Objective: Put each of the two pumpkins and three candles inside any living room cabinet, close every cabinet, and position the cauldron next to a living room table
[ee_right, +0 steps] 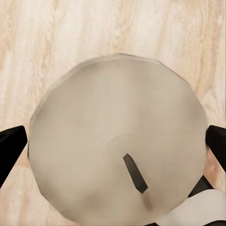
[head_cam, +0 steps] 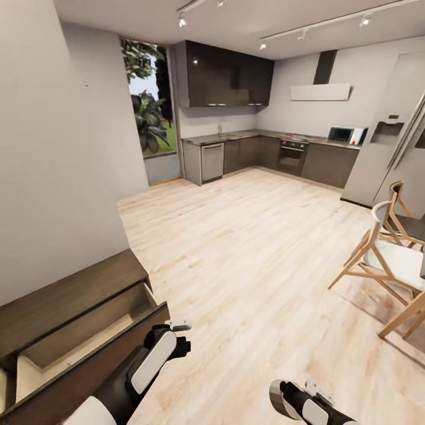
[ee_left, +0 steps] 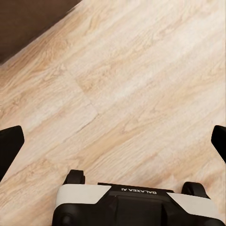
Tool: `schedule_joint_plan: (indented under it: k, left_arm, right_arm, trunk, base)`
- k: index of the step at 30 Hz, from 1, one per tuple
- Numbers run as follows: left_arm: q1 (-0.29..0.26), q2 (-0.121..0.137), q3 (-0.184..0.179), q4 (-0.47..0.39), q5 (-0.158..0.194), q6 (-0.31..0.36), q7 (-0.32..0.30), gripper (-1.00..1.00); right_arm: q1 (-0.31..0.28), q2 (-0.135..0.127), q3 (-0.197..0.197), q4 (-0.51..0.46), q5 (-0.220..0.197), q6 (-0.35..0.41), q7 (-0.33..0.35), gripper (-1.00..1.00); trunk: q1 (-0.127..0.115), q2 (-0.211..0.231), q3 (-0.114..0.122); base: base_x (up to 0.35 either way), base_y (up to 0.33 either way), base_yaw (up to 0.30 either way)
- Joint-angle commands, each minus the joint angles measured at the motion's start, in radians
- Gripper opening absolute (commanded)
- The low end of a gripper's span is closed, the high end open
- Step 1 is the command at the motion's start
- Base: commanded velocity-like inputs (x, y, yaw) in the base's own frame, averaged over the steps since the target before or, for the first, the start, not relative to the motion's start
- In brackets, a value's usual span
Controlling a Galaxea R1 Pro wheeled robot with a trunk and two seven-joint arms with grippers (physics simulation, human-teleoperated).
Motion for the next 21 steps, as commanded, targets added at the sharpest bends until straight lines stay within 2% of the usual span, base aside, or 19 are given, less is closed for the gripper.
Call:
schedule_joint_plan:
  k: [1, 21]
  left_arm:
    - [-0.001, 0.0, -0.002, -0.001, 0.01, 0.0, 0.01, 1.0]
    - [-0.001, -0.001, 0.001, -0.004, 0.006, 0.0, 0.011, 1.0]
  right_arm:
    - [0.0, -0.001, 0.009, -0.003, -0.009, -0.001, -0.005, -1.0]
    - [0.0, 0.001, 0.009, -0.003, -0.008, -0.001, -0.005, -1.0]
  trunk:
    - [0.001, -0.001, -0.001]
    - [-0.003, 0.006, 0.002]
  base:
    - [0.12, -0.125, 0.29]
    - [0.011, -0.018, 0.29]
